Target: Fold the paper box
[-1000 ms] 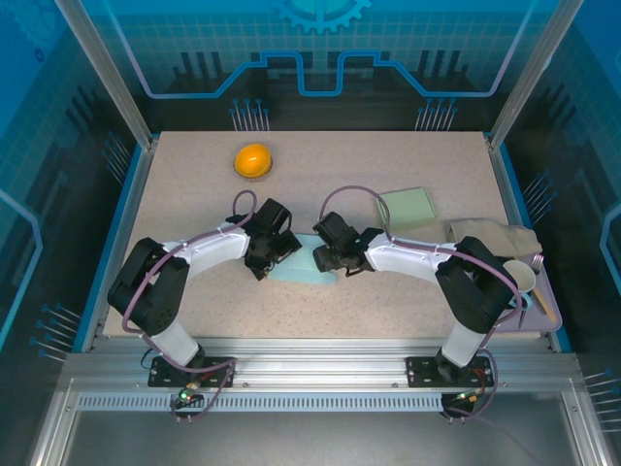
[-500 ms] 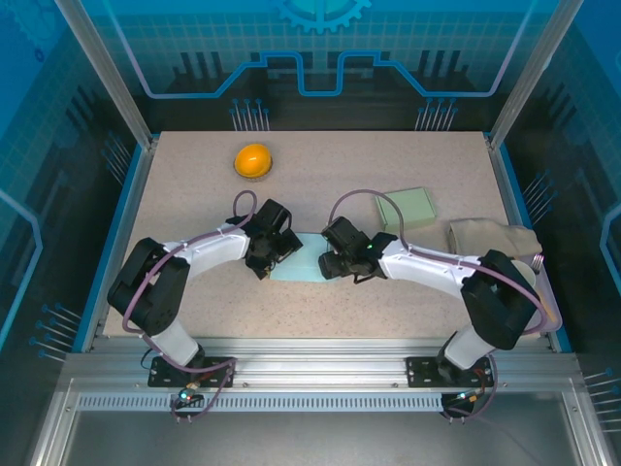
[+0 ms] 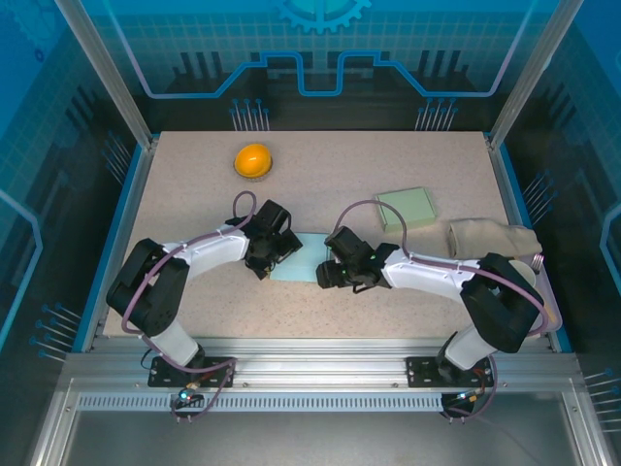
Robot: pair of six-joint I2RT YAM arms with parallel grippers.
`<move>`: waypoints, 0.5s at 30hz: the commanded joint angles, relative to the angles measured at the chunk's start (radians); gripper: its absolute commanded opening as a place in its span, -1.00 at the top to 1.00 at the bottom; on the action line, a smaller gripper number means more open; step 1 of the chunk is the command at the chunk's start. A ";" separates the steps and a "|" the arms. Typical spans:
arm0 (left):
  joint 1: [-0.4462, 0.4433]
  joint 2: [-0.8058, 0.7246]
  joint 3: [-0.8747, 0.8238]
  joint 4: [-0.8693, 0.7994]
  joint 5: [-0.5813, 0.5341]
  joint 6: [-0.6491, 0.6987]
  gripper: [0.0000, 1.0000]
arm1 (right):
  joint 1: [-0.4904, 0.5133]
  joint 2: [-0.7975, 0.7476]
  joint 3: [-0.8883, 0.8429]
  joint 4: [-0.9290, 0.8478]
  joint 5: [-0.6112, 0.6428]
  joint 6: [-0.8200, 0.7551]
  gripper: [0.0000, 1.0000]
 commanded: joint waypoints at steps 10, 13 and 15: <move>0.009 0.038 -0.043 -0.059 -0.056 -0.008 -0.81 | -0.002 0.045 -0.015 0.112 -0.111 0.064 -0.07; 0.009 0.039 -0.045 -0.059 -0.056 -0.007 -0.81 | -0.003 0.053 -0.004 0.112 -0.120 0.066 -0.05; 0.008 0.039 -0.046 -0.058 -0.056 -0.007 -0.81 | -0.004 0.056 0.000 0.113 -0.130 0.066 0.00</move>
